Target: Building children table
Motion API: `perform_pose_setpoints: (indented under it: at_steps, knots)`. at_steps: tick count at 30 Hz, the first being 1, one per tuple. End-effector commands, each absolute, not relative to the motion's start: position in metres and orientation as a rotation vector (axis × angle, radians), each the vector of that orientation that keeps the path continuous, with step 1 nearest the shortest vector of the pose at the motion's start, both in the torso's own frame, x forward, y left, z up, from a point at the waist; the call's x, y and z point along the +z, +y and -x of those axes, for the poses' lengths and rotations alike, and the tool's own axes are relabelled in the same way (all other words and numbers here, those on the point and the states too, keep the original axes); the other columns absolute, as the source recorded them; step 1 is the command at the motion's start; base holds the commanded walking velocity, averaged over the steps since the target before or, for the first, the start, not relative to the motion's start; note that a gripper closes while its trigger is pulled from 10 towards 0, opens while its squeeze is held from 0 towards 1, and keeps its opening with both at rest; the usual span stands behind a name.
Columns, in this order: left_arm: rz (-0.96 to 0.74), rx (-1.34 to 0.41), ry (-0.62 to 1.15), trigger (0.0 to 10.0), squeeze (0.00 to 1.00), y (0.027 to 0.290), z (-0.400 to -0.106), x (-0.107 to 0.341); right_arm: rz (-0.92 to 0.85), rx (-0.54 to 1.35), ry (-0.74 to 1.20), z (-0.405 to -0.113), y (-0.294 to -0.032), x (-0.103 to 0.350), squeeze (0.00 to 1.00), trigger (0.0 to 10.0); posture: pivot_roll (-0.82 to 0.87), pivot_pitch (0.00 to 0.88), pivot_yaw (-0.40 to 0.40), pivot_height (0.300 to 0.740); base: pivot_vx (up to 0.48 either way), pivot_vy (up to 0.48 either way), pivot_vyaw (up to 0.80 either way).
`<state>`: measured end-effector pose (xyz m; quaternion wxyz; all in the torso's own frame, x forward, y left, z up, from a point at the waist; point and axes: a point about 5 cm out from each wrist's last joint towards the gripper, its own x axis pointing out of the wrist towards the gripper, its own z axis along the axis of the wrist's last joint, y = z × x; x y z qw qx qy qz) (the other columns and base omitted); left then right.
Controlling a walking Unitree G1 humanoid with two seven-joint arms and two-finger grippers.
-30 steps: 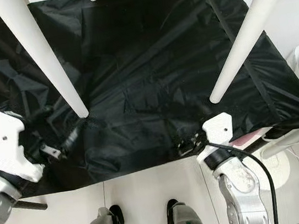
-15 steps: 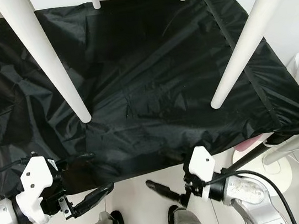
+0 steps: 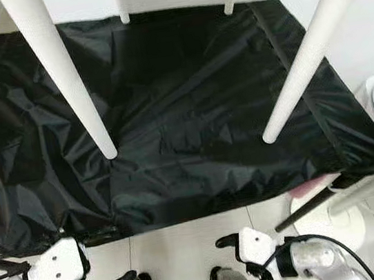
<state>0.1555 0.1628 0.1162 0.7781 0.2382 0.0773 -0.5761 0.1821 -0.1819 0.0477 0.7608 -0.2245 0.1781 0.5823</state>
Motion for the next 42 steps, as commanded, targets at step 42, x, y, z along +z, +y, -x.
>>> perform_pose_setpoints:
  at_steps: [42]
  knots:
    - [-0.539, -0.554, 1.036, 10.0, 0.0, 0.217, -0.14, -0.089, 0.057, 0.047, 0.909, -0.158, -0.221, -0.084, 0.0, 10.0, -0.02, 0.139, 0.031, 0.74, 0.0, 0.0, 0.0]
